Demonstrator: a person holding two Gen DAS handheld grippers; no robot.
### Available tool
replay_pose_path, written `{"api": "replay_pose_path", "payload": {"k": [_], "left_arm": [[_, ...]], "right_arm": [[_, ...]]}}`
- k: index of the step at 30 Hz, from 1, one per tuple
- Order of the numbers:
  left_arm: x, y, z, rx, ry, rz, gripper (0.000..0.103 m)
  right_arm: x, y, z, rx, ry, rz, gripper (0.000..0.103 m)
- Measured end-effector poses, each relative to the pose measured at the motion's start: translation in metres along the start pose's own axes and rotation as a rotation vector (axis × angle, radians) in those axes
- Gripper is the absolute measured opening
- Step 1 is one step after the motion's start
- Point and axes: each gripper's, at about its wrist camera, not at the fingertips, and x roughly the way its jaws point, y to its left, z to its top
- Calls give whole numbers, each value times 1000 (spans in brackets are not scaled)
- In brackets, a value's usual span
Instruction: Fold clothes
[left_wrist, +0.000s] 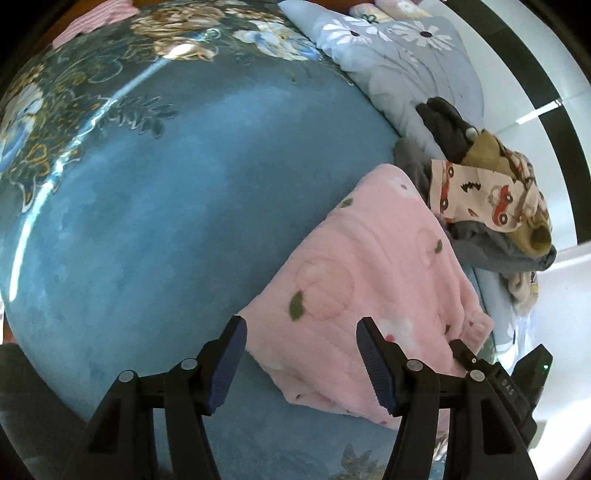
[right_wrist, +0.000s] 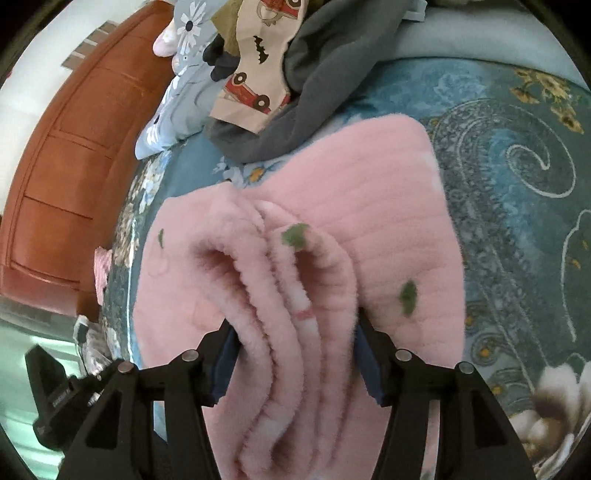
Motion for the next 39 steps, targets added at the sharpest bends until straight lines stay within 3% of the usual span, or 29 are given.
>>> {"api": "replay_pose_path", "payload": {"k": [2,5,12,16,19,22,26,29,30,35,39], "left_arm": [[11,-20,9,7,-13,11,66],[2,-15,11,-8,-29,21,66],[-14,-20,9,-8,-86,14,66],[-12,-20,10,-16,-62,-3,66],[-12,-20,17,3,-63,-10,66],[-8,-19,27,10,-55,-22,66],[9,-25,45,49,-14,-63,67],[14,-36,55,133,-19,-65,79],[17,-40,59,164,-16,-55,81],[45,-57,80,282,48,-25,82],[70,-66,91,274,112,-70,82]], "right_arm": [[-1,4,1,2,-9,10,36],[-14,16,5,-21,-40,43,29],[-65,48,20,-117,-146,136,28],[-75,29,24,-102,-168,67,28],[-59,-5,23,19,-120,38,28],[-40,-26,21,97,-76,-7,29],[-35,-40,19,159,-78,-31,38],[-37,-28,22,85,-85,-91,42],[-38,-22,22,45,-95,-118,47],[-41,-13,13,-103,-116,-220,55],[-37,-24,11,-70,-103,-193,56]]}}
